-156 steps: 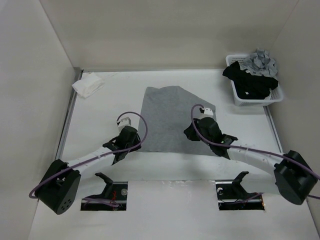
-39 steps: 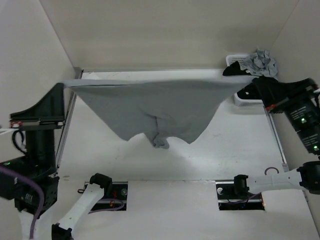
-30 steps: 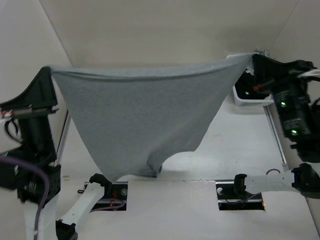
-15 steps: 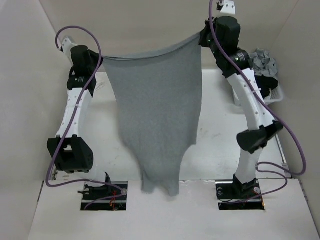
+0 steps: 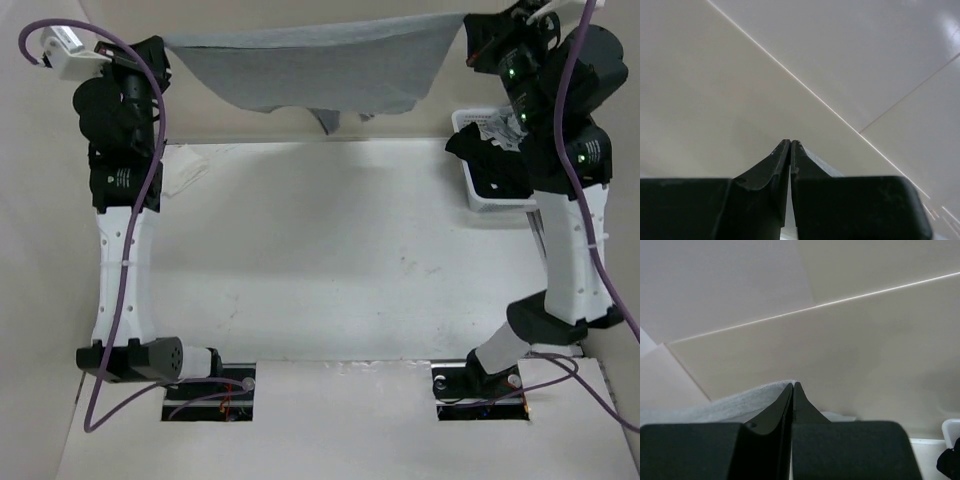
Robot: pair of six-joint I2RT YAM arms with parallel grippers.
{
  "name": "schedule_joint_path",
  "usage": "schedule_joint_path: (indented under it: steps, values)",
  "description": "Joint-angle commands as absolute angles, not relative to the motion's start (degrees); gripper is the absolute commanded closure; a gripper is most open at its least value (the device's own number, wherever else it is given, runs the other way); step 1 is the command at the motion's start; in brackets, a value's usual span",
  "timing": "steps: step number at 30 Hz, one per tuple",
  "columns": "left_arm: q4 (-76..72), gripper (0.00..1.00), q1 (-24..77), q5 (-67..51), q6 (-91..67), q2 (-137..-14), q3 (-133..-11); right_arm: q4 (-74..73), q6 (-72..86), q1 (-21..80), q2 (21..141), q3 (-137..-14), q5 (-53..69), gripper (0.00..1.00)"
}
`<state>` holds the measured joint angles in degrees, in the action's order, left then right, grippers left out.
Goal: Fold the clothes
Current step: Flatten the tank top out
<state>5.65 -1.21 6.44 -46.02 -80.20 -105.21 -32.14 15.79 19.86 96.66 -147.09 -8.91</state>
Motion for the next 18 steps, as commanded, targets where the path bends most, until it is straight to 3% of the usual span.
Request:
schedule_joint_path:
  steps: [1,6,10,14,18]
  values:
    - [2.29,0.97,0.21,8.08,-43.86,-75.34,-98.02,-29.54,16.61,19.64,90.11,-132.77,-9.05,1.0]
    - [-0.87,0.97,4.16,11.86,-42.89,-61.65,-73.8,-20.23,16.87,25.6,68.25,-93.34,-16.07,1.0]
    - [0.43,0.97,8.03,13.27,-42.81,-46.88,-52.52,-19.42,22.92,37.09,49.79,-65.1,-23.89,1.0]
    - [12.17,0.97,11.29,14.94,-41.31,-32.04,-40.28,-28.01,33.37,52.74,37.38,-50.21,-31.18,1.0]
    - [24.49,0.97,12.78,15.38,-42.62,-20.94,-33.94,-40.5,45.42,67.87,32.96,-44.57,-34.89,1.0]
